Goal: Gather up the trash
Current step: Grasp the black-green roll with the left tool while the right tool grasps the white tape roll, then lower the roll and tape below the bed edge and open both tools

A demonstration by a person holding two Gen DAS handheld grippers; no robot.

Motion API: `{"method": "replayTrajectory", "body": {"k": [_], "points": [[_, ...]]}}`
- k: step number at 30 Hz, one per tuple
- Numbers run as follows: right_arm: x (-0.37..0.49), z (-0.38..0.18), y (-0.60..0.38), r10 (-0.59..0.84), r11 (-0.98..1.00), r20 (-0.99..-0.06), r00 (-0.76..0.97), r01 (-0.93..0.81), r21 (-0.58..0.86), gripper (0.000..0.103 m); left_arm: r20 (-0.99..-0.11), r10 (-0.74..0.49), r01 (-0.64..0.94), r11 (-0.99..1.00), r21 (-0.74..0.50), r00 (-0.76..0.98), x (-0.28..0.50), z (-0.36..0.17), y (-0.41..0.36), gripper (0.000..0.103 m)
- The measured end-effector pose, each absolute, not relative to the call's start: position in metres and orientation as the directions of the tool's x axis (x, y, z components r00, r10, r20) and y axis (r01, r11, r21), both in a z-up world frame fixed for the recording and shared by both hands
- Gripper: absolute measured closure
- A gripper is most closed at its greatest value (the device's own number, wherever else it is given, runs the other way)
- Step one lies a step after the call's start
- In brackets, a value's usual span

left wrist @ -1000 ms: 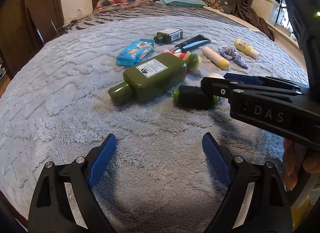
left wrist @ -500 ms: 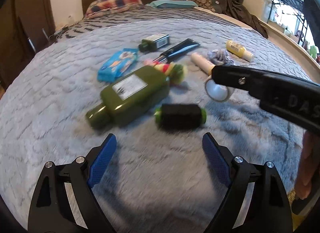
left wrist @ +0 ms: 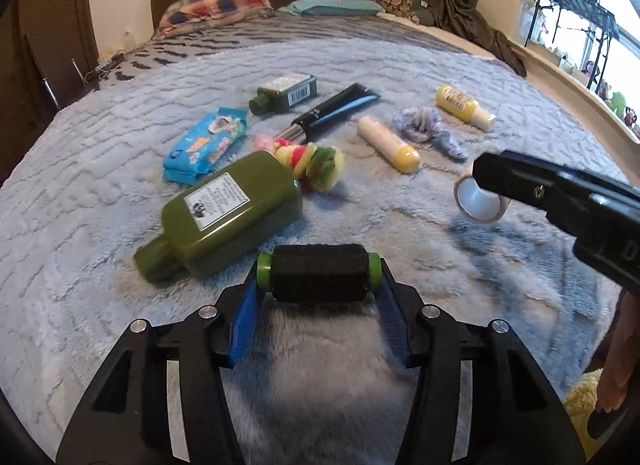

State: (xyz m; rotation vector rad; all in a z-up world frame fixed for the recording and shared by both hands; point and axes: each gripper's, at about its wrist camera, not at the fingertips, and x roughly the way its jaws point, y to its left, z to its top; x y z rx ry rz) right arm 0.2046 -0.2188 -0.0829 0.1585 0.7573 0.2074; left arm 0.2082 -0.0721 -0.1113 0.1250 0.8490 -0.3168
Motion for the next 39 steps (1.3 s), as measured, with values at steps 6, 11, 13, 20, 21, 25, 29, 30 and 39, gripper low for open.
{"method": "replayTrajectory", "body": {"k": [6,11,13,20,21,25,29,30,39], "points": [[0.163,-0.069,-0.221,0.24,0.969,-0.641,0.729,-0.146,0.197,0.074,-0.705,-0.248,0.334,0.943,-0.017,0.664,0.164,-0.08,-0.065,0.052],[0.114,-0.058,-0.215,0.226,0.974,-0.621,0.751,-0.161,0.16,0.074,-0.672,-0.274,0.355,0.935,-0.017,0.688,0.121,-0.061,-0.06,0.052],[0.095,-0.056,-0.214,0.217,0.976,-0.614,0.759,-0.16,0.148,0.074,-0.657,-0.277,0.366,0.931,-0.003,0.701,0.1,-0.056,-0.059,0.052],[0.034,-0.064,-0.213,0.206,0.978,-0.607,0.767,-0.145,0.149,0.074,-0.634,-0.291,0.366,0.931,-0.014,0.716,0.045,-0.061,-0.047,0.052],[0.03,-0.066,-0.212,0.204,0.979,-0.611,0.765,-0.142,0.149,0.074,-0.639,-0.292,0.366,0.93,-0.018,0.712,0.036,-0.066,-0.045,0.052],[0.012,-0.088,-0.207,0.205,0.978,-0.644,0.737,-0.132,0.161,0.074,-0.665,-0.295,0.367,0.93,-0.034,0.686,0.015,-0.085,-0.04,0.052],[0.005,-0.114,-0.205,0.221,0.974,-0.696,0.684,-0.123,0.188,0.074,-0.719,-0.28,0.364,0.931,-0.04,0.636,0.001,-0.115,-0.038,0.052],[0.004,-0.121,-0.203,0.221,0.974,-0.711,0.668,-0.119,0.191,0.074,-0.732,-0.277,0.363,0.931,-0.043,0.623,0.001,-0.121,-0.037,0.052],[-0.003,-0.189,-0.186,0.253,0.967,-0.833,0.491,-0.108,0.229,0.074,-0.861,-0.275,0.349,0.929,-0.123,0.428,0.001,-0.201,-0.041,0.052]]}}
